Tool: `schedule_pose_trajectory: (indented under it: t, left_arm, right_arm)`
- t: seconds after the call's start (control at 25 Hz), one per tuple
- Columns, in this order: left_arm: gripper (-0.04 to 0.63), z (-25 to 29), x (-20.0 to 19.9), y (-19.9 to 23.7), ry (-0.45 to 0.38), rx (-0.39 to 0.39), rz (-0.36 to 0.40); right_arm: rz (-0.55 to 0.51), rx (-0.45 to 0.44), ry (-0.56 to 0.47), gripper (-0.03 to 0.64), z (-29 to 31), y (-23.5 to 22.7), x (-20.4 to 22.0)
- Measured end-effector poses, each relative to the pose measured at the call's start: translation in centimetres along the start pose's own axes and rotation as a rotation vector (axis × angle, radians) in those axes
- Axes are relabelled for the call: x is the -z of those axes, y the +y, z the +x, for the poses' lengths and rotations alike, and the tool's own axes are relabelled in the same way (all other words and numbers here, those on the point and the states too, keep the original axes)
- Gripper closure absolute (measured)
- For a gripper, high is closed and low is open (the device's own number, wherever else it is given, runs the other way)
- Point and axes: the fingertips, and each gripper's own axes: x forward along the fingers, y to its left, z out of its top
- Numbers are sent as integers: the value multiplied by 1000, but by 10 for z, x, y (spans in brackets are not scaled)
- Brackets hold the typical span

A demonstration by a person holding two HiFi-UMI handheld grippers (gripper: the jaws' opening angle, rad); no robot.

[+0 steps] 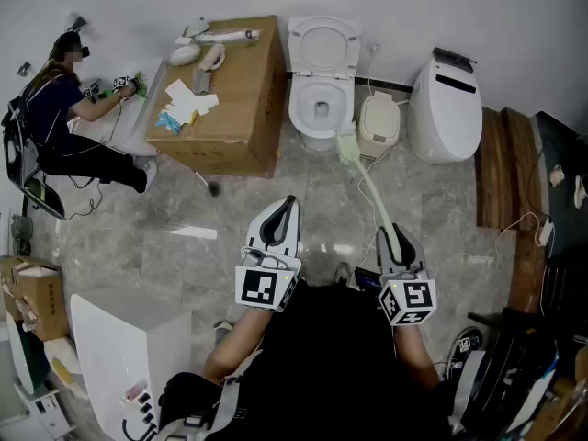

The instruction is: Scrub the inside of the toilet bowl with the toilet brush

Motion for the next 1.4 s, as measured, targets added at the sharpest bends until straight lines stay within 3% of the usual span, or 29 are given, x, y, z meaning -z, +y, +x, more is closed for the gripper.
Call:
schedule_pose_trajectory:
  t: [0.4, 0.92, 1.16, 1.4]
  left_arm:
    - [588, -7, 0, 23, -7, 9, 23]
    - [588, -22, 13, 77, 14, 112, 8]
    - [588, -3, 22, 94, 38, 136, -15]
    - [588, 50, 33, 114, 53, 140, -27]
  right_arm:
    - [3, 12, 1, 503, 10, 17, 2]
    - [70, 107, 4, 503, 34, 57, 13]
    - [102, 132, 25, 503, 60, 54, 13]
    - [123, 128, 38, 503, 122, 26, 8]
